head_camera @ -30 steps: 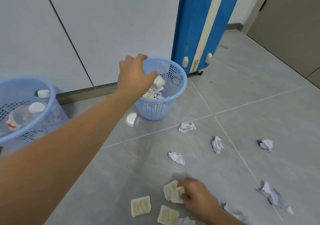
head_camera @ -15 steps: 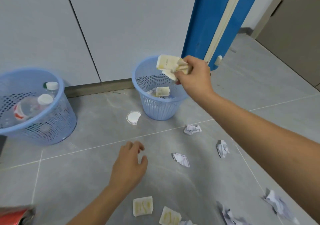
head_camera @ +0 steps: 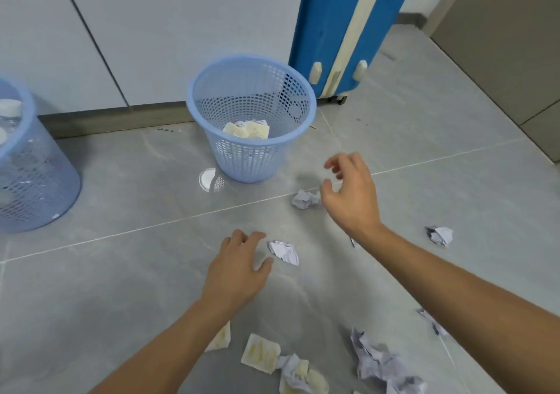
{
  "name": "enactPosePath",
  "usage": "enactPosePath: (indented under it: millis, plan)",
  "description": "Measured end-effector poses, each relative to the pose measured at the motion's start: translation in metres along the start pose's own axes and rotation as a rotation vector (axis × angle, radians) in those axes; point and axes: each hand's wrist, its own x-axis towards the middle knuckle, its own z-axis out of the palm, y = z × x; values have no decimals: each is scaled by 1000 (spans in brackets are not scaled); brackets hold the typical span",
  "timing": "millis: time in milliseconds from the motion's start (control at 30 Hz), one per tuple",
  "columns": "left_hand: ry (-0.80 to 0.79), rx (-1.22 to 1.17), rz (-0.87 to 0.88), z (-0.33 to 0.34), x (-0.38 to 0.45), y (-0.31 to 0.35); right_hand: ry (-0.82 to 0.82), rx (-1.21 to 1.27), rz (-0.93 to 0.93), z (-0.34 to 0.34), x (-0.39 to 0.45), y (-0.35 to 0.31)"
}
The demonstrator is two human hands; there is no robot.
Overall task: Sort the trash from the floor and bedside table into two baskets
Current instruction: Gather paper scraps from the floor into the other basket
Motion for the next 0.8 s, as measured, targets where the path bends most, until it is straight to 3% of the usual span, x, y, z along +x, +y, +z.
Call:
enactPosePath:
  millis: [133,300,467,633,800]
  plan:
    - [-69,92,82,31,29,30,-360,-291,270,-2,-35,96]
    - [-137,349,187,76,49,34,-503,-346,305,6,-53,149]
    - [-11,319,322,82,63,25,-386,-228,84,22,-69,168]
    - [214,236,437,56,111,63,-163,-250,-13,-8,-63,186]
    - [140,298,365,69,171,81,48,-328,158,-65,-35,258]
